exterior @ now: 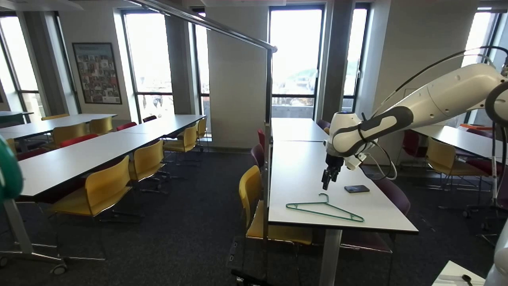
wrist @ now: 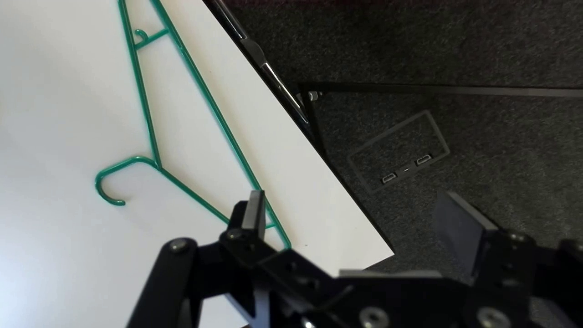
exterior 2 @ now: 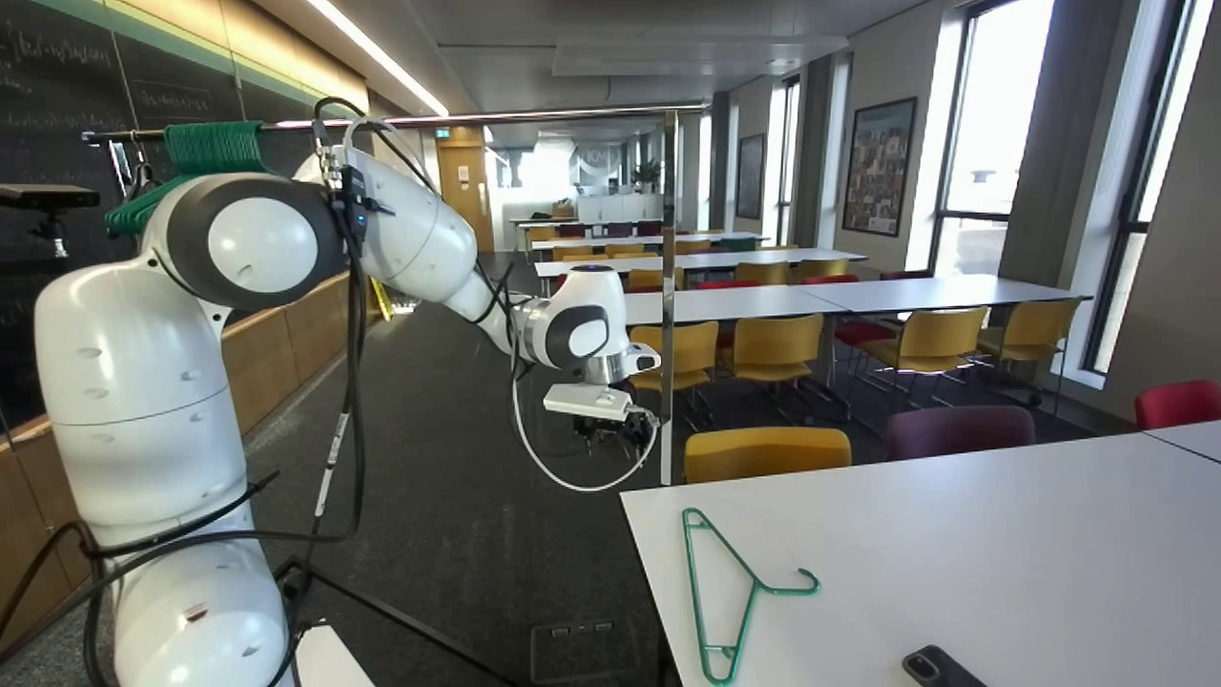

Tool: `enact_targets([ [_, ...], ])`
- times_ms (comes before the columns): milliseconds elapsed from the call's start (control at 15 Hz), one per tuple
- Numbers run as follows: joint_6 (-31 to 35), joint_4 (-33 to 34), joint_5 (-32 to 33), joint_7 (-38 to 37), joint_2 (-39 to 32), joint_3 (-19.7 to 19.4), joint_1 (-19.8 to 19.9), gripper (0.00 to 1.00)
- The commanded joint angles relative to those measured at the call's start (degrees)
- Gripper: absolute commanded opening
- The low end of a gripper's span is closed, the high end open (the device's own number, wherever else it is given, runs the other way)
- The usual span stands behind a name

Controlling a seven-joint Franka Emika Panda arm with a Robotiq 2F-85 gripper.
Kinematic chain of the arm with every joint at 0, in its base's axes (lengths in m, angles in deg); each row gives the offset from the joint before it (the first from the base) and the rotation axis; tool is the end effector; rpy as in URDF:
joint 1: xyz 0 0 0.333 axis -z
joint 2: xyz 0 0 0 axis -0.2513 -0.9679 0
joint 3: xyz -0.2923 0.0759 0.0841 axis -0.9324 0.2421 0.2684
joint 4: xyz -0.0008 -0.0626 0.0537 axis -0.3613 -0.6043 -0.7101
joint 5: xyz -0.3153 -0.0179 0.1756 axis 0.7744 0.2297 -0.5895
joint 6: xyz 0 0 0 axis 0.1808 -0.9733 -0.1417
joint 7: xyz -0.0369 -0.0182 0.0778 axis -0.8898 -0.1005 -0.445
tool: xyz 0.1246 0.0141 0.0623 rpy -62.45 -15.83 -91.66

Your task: Remove one hanger from the rail and put it on the table.

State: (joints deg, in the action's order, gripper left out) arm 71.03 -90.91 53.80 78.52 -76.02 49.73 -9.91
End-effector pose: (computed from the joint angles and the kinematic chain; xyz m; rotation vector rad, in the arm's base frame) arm 0.5265 -0.0238 0.3710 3.0614 0.3894 0.1888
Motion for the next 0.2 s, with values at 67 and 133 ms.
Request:
enact_targets([
  [67, -0.2, 0.1, 0.0, 0.0, -0.4, -1.4, -1.2, 1.00],
  [133, -0.2, 0.1, 0.0, 0.0, -0.5, -1.4, -1.2, 1.00],
])
